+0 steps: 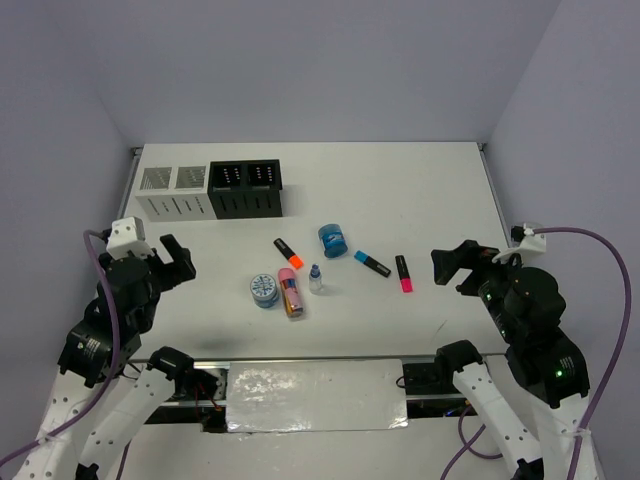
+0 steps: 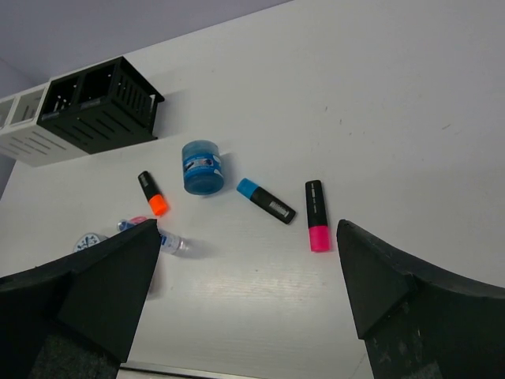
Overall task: Sort the stationery into containers
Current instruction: Pick up the storage box at the center of the board.
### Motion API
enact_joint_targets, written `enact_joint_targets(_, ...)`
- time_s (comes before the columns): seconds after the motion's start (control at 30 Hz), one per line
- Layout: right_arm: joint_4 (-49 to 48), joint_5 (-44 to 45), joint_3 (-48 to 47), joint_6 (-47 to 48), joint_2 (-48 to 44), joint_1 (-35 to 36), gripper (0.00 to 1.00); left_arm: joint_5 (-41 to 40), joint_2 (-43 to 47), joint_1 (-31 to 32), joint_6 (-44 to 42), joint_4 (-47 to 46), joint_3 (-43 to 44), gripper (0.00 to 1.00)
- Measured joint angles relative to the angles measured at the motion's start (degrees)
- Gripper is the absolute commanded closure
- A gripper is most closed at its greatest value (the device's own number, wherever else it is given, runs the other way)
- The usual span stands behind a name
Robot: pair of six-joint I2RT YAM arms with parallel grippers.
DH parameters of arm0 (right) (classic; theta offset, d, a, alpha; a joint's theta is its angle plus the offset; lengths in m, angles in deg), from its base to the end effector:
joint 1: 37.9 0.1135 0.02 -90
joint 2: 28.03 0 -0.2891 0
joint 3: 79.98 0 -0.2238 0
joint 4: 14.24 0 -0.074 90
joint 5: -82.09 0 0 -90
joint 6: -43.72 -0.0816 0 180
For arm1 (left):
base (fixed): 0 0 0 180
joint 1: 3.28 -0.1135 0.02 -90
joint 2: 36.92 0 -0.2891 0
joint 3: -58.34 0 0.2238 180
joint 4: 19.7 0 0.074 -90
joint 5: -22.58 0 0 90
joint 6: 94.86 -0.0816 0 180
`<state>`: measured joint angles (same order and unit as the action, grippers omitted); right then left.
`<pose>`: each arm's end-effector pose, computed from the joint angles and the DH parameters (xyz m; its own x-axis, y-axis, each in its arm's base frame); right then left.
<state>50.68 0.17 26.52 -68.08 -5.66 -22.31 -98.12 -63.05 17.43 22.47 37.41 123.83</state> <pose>0.0449 0.0006 0.3609 -0.2632 0.3083 -0.9142 -0.0397 0.9433 0.3296 0.0809 0.0139 0.3388 -0.1841 -0.3524 -0.9175 -0.2648 0.9168 -0.2990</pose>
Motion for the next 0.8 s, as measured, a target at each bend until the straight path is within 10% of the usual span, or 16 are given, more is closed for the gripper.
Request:
enact_joint_targets(0.4, 0.00, -0.46, 0.22, 0.72, -0.31, 0.00, 0.00, -0.33, -0.48, 0.00, 1.42, 0.11, -0.83, 0.01)
enact_joint_targets(0.6, 0.02, -3.28, 0.85, 1.31, -0.26, 0.00, 0.00, 6.75, -14.67, 0.85, 4.66, -2.32, 2.67, 0.01)
enact_joint_targets(0.8, 1.14, -4.48, 1.01, 2.21, 1.42, 0.02, 0.00, 6.47, -34.42, 15.89, 10.78, -6.60, 3.82, 0.01)
